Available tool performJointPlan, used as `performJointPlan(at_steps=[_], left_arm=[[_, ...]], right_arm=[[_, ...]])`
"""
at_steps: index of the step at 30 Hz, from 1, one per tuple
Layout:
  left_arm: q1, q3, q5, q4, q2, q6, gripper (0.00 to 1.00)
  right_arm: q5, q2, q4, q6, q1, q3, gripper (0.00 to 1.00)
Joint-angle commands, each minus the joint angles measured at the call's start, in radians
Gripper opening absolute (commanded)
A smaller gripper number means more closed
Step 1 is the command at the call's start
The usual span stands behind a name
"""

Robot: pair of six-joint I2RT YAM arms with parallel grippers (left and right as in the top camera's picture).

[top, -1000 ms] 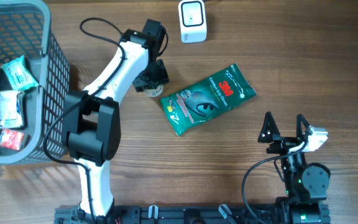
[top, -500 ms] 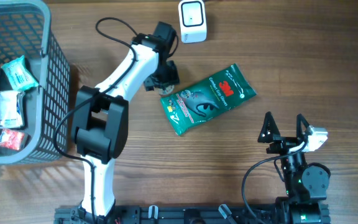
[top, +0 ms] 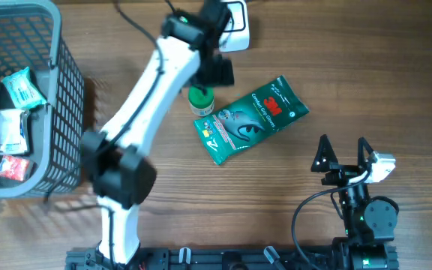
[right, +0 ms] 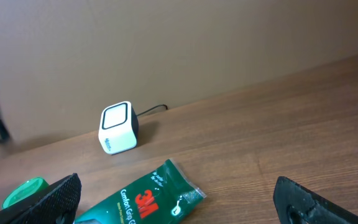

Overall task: Scan the item barcode
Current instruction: 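Carry the jar toward the scanner and set it beside the 3M pack, then return the left gripper to the basket and grasp the white packet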

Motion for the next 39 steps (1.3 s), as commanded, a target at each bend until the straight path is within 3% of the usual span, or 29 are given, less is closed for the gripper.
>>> performJointPlan(at_steps=[1,6,9,15,21,25,28,31,36,39], left_arm=[[0.047,0.139,-0.196,-0.039,-0.192,-0.008,1.0],[0.285,0.141,-0.294,-0.037,-0.375,-0.187,1.0],[0.539,0.139,-0.293,-0.056,-0.397,-0.263,1.0],[0.856,0.125,-0.27,-0.125,-0.325,-0.264,1.0],[1.004,0.015,-0.212,-0.062,-0.233,-0.238,1.0],[1.013,-0.209,-0.353,0.128,-0.191,-0.099,0.99],[1.013,-0.393,-0.376,0.285,-0.19,0.022,0.99],[1.013,-0.563,-0.35,0.477,-0.188,0.23,1.0],[1.013,-0.696,-0.33,0.747,-0.186,0.479,1.0],[1.013,-0.699,-0.311,0.78,-0.186,0.586,1.0]], right_arm=[[-0.008,0.001,0.003,-0.002,-0.003,-0.001,1.0],[-0.008,0.001,0.003,-0.001,-0.003,-0.001,1.0],[-0.008,0.001,0.003,-0.002,-0.003,-0.001,1.0],[-0.008,0.001,0.003,-0.002,-0.003,-0.001,1.0],[-0.008,0.001,0.003,-0.002,-0.003,-0.001,1.0],[-0.008,0.001,0.003,-0.002,-0.003,-0.001,1.0],[-0.008,0.001,0.003,-0.002,-0.003,-0.001,1.0],[-0.008,0.001,0.003,-0.001,-0.003,-0.001,1.0],[-0.008,0.001,0.003,-0.002,-0.003,-0.001,1.0],[-0.008,0.001,0.003,-0.001,-0.003,-0.001,0.99]])
